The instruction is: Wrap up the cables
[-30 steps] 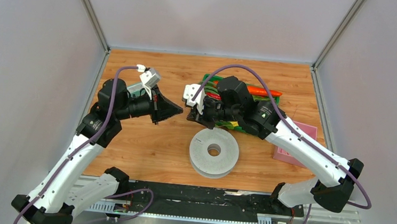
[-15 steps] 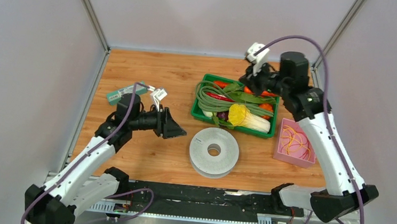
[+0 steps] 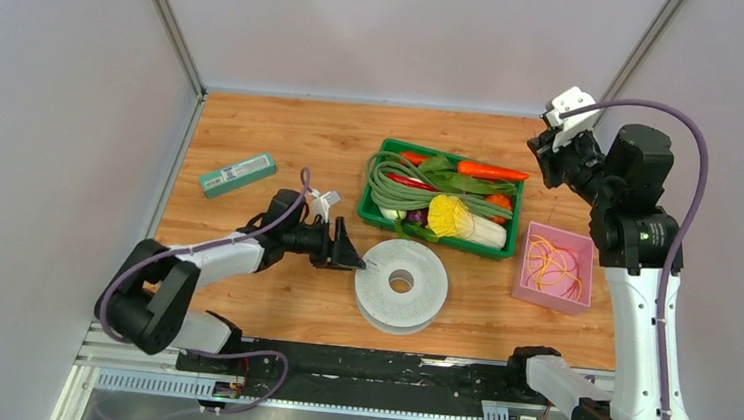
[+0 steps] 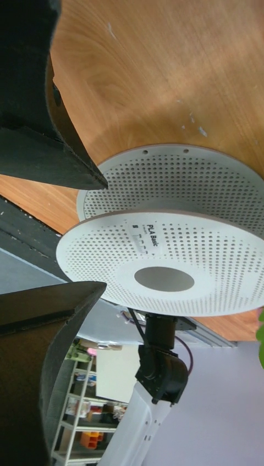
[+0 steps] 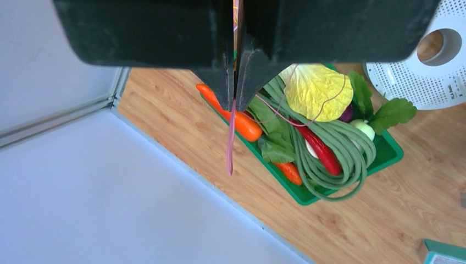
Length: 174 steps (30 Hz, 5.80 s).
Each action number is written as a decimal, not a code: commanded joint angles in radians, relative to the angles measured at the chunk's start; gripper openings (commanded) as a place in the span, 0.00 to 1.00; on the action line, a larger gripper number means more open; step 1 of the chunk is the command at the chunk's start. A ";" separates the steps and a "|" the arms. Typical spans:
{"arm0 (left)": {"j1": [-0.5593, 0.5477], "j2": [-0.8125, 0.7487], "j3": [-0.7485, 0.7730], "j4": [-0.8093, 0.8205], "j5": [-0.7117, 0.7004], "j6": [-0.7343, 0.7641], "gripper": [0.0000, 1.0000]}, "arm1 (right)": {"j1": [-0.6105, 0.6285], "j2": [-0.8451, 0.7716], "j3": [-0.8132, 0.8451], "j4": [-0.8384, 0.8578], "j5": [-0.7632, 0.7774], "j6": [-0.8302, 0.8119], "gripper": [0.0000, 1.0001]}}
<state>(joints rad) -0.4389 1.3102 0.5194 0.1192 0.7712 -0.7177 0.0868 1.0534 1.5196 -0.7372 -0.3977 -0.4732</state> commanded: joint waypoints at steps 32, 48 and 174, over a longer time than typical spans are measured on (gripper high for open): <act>-0.308 -0.361 0.478 -0.975 -0.277 1.218 0.00 | 0.204 0.013 -0.156 -0.238 -0.362 -0.111 0.00; -0.428 -0.312 0.444 -0.868 -0.293 1.248 0.04 | 0.619 0.069 -0.366 -0.067 -0.205 -0.077 0.00; -0.008 -0.621 0.435 -0.820 0.180 1.322 0.00 | 0.689 0.077 -0.745 0.462 -0.173 -0.074 0.85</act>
<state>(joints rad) -0.4454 0.7197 0.8631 -0.6754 0.8700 0.5747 0.7738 1.1667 0.8169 -0.3355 -0.5278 -0.4370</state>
